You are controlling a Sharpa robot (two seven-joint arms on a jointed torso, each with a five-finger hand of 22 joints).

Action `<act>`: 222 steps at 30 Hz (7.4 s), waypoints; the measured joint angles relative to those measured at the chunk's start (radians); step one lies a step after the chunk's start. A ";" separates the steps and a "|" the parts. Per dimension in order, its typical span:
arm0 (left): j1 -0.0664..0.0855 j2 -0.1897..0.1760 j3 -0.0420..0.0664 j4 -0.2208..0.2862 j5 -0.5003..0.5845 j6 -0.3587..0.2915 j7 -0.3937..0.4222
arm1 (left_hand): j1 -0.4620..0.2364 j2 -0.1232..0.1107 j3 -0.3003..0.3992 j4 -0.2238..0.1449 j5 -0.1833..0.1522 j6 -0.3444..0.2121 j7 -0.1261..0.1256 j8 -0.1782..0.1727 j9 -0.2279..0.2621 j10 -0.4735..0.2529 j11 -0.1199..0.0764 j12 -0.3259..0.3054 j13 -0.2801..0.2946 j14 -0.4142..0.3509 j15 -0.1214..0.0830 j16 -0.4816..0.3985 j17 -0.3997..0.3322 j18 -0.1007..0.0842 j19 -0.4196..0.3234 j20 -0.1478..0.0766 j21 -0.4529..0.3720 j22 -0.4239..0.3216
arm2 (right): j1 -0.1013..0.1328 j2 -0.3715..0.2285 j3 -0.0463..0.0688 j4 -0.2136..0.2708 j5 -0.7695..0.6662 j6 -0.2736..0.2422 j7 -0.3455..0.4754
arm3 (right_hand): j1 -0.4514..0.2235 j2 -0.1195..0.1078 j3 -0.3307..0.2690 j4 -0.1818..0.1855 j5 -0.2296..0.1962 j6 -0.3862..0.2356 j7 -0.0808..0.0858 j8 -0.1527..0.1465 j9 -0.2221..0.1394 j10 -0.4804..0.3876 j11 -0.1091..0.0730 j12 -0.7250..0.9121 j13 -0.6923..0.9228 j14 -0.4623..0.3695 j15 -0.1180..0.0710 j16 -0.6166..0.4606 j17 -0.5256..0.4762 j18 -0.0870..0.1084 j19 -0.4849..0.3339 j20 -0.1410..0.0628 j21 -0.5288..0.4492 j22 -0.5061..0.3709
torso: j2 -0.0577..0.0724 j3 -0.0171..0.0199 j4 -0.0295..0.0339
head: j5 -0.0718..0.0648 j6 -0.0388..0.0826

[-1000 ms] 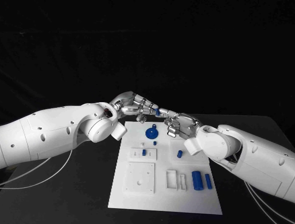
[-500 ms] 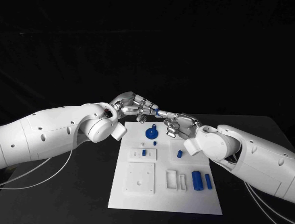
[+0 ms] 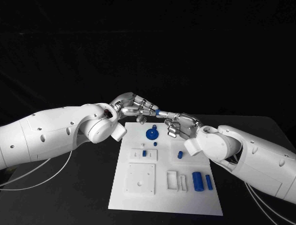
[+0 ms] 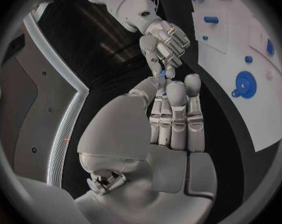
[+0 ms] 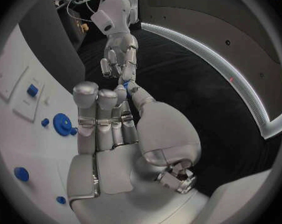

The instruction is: Assemble the parts on the task board

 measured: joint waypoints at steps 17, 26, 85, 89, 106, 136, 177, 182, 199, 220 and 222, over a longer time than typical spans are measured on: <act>0.000 -0.001 0.000 0.001 0.000 0.005 -0.002 | -0.029 -0.037 0.006 0.013 -0.036 -0.096 0.022 0.000 -0.004 -0.038 0.019 -0.001 -0.001 -0.003 0.004 -0.004 0.005 0.003 -0.003 0.004 0.000 0.000 | 0.000 -0.002 0.000 0.000 -0.018 -0.004 0.012 | -0.026 -0.010 0.127 -0.029 -0.058 0.026 -0.002 0.000 0.026 0.014 -0.010 -0.006 0.016 0.003 -0.003 0.005 0.007 0.000 0.003 -0.003 0.014 0.000 | 0.000 -0.0003 0.0001 | -0.001 0.000; 0.000 -0.011 0.000 -0.010 0.013 0.000 -0.003 | -0.079 -0.076 -0.133 0.137 -0.235 -0.244 0.041 0.000 -0.006 -0.045 0.026 -0.004 0.000 -0.006 0.013 0.012 0.006 0.011 0.014 0.022 -0.037 -0.011 | -0.001 -0.012 0.000 0.001 -0.036 -0.003 0.013 | -0.033 -0.009 0.135 -0.038 -0.063 0.028 -0.004 -0.002 0.029 0.016 -0.009 -0.006 0.022 0.003 -0.003 0.005 0.007 0.000 0.004 -0.003 0.014 0.000 | 0.000 -0.0003 0.0003 | -0.003 0.000; 0.012 0.003 -0.025 -0.020 -0.099 0.366 -0.167 | -0.251 0.009 -0.344 0.215 -0.138 -0.058 -0.063 0.074 0.484 -0.013 -0.084 0.645 0.415 0.026 -0.059 0.232 0.176 -0.038 0.016 -0.056 0.076 0.000 | -0.047 -0.142 -0.008 0.152 -0.178 0.101 -0.107 | -0.043 -0.004 0.147 -0.067 -0.079 0.039 -0.008 0.001 0.029 0.030 -0.016 -0.006 0.036 0.006 -0.006 0.005 0.008 0.000 0.000 -0.007 0.010 0.000 | 0.000 -0.0007 0.0000 | -0.010 -0.020; 0.012 0.003 -0.025 -0.016 -0.115 0.371 -0.168 | -0.242 0.019 -0.354 0.195 -0.116 -0.054 -0.059 0.048 0.471 -0.013 -0.084 0.645 0.414 0.026 -0.059 0.232 0.186 -0.038 0.016 -0.056 0.076 0.000 | -0.048 -0.142 -0.008 0.153 -0.178 0.101 -0.107 | -0.047 -0.008 0.148 -0.067 -0.079 0.039 -0.008 0.001 0.029 0.030 -0.016 -0.006 0.036 0.006 -0.006 0.005 0.008 0.000 0.000 -0.007 0.010 0.000 | 0.000 -0.0006 0.0002 | -0.010 -0.021; 0.012 0.003 -0.026 -0.010 -0.154 0.389 -0.169 | -0.201 0.079 -0.358 0.148 -0.112 -0.039 -0.061 0.027 0.463 -0.013 -0.084 0.645 0.409 0.026 -0.059 0.225 0.169 -0.038 0.016 -0.056 0.076 0.000 | -0.049 -0.140 -0.008 0.148 -0.177 0.103 -0.105 | -0.050 -0.010 0.150 -0.070 -0.081 0.040 -0.009 0.001 0.029 0.030 -0.016 -0.010 0.040 0.006 -0.006 0.005 0.008 0.000 0.000 -0.006 0.010 0.000 | 0.000 -0.0004 0.0003 | -0.009 -0.023; 0.012 0.007 -0.027 -0.011 -0.150 0.391 -0.158 | -0.148 0.157 -0.301 0.112 0.013 -0.043 -0.064 0.027 0.475 -0.022 -0.082 0.628 0.398 0.016 -0.055 0.212 0.152 -0.038 0.012 -0.059 0.072 0.000 | -0.049 -0.137 -0.008 0.139 -0.177 0.113 -0.105 | -0.047 -0.008 0.150 -0.075 -0.080 0.046 -0.008 0.000 0.029 0.034 -0.016 -0.014 0.044 0.006 -0.006 0.005 0.010 0.000 0.000 -0.006 0.004 0.000 | 0.000 -0.0002 0.0006 | -0.012 -0.029; 0.012 0.024 -0.045 0.006 -0.113 0.346 -0.164 | -0.217 0.135 -0.196 0.066 0.253 0.047 -0.071 0.009 0.538 0.050 -0.100 0.571 0.377 0.052 -0.080 0.233 0.240 -0.048 0.018 -0.075 0.097 0.000 | -0.049 -0.139 -0.008 0.123 -0.173 0.060 -0.113 | -0.067 -0.052 -0.296 0.093 -0.089 -0.202 0.066 0.006 -0.109 -0.021 0.042 -0.031 -0.016 -0.018 0.028 -0.020 -0.026 0.010 0.002 0.024 -0.045 0.000 | 0.000 0.0004 0.0001 | -0.010 -0.031; 0.012 0.023 -0.045 0.005 -0.130 0.317 -0.171 | -0.226 0.126 -0.196 0.066 0.297 0.053 -0.074 0.008 0.549 0.059 -0.102 0.563 0.376 0.061 -0.082 0.233 0.252 -0.049 0.022 -0.079 0.104 0.000 | -0.049 -0.150 -0.008 0.119 -0.173 0.034 -0.108 | -0.079 -0.064 -0.325 0.121 -0.089 -0.217 0.073 0.006 -0.109 -0.028 0.041 -0.026 -0.030 -0.021 0.032 -0.022 -0.034 0.016 0.002 0.024 -0.048 0.000 | -0.001 0.0004 0.0000 | -0.011 -0.031; 0.058 0.027 -0.048 -0.062 -0.224 0.340 -0.338 | -0.251 0.101 -0.208 0.053 0.378 0.078 -0.084 0.004 0.570 0.088 -0.106 0.543 0.377 0.084 -0.084 0.233 0.304 -0.053 0.025 -0.083 0.112 0.000 | -0.010 -0.219 0.071 0.102 -0.219 -0.054 -0.061 | -0.089 -0.074 -0.337 0.145 -0.081 -0.216 0.071 0.006 -0.109 -0.031 0.045 -0.017 -0.052 -0.021 0.032 -0.027 -0.050 0.016 -0.002 0.028 -0.056 0.000 | -0.008 0.0004 -0.0035 | -0.005 -0.039; 0.168 0.148 -0.166 -0.231 -0.339 0.613 -0.615 | -0.277 0.084 -0.199 0.033 0.428 0.092 -0.091 0.008 0.602 0.109 -0.102 0.535 0.377 0.091 -0.077 0.244 0.352 -0.053 0.025 -0.082 0.125 0.000 | 0.091 -0.185 0.124 -0.111 -0.373 -0.103 0.010 | -0.089 -0.074 -0.346 0.129 -0.022 -0.208 0.064 0.006 -0.109 -0.023 0.037 -0.018 -0.064 -0.021 0.031 -0.027 -0.051 0.015 -0.002 0.028 -0.046 0.000 | -0.027 0.0016 -0.0051 | 0.016 -0.081; 0.168 0.159 -0.168 -0.237 -0.361 0.613 -0.621 | -0.276 0.084 -0.199 0.033 0.428 0.092 -0.091 0.008 0.605 0.109 -0.102 0.535 0.377 0.091 -0.077 0.244 0.354 -0.054 0.025 -0.082 0.127 0.000 | 0.095 -0.180 0.126 -0.122 -0.386 -0.105 0.014 | -0.089 -0.074 -0.349 0.126 -0.018 -0.208 0.064 0.006 -0.109 -0.023 0.037 -0.018 -0.064 -0.021 0.031 -0.027 -0.051 0.015 -0.002 0.028 -0.046 0.000 | -0.027 0.0012 -0.0052 | 0.020 -0.084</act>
